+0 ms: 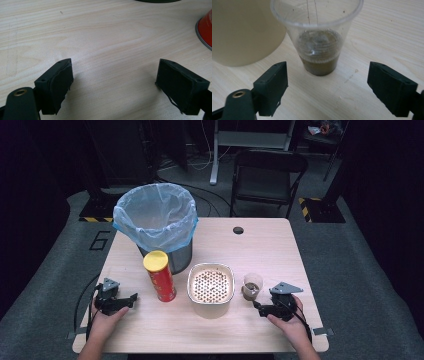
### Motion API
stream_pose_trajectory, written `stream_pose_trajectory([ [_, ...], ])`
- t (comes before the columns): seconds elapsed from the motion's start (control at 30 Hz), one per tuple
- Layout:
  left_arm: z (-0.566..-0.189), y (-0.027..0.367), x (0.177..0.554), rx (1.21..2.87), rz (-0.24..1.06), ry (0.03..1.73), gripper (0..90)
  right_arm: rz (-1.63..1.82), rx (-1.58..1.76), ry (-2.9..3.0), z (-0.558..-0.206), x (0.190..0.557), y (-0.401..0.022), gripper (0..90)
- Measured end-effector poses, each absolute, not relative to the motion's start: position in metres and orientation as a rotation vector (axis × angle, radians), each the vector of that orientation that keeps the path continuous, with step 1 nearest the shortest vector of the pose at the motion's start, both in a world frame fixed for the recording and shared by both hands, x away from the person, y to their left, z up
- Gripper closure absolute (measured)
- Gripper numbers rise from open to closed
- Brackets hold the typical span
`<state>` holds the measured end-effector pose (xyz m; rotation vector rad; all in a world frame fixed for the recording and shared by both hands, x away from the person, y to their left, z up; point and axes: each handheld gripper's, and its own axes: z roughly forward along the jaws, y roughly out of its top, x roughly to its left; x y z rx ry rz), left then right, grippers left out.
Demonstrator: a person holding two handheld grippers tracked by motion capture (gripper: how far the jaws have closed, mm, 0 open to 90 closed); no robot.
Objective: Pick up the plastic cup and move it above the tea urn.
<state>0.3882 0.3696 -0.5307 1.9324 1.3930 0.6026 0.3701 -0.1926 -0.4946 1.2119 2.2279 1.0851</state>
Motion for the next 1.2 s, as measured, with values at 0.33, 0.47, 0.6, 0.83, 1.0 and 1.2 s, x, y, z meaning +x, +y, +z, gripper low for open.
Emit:
stream_pose_trajectory([
  [0.33,-0.531,0.370,0.388,1.932,0.602,1.393,13.6,1.166,1.202,2.207,-0.477,0.391,-0.174,14.0],
  [0.47,-0.531,0.370,0.388,1.933,0.602,1.393,13.6,1.153,1.173,2.218,-0.476,0.397,-0.165,14.6],
  [0.6,-0.531,0.370,0.388,1.933,0.602,1.393,13.6,1.130,1.152,2.224,-0.479,0.402,-0.157,16.6],
  [0.83,-0.531,0.370,0.388,1.932,0.602,1.393,13.6,1.107,1.127,2.203,-0.484,0.403,-0.155,28.6],
  [1.0,-0.531,0.370,0.388,1.932,0.603,1.393,13.6,1.093,1.102,2.210,-0.483,0.400,-0.158,30.5],
  [1.2,-0.531,0.370,0.388,1.933,0.602,1.393,13.6,1.064,1.128,2.173,-0.481,0.398,-0.174,30.5],
])
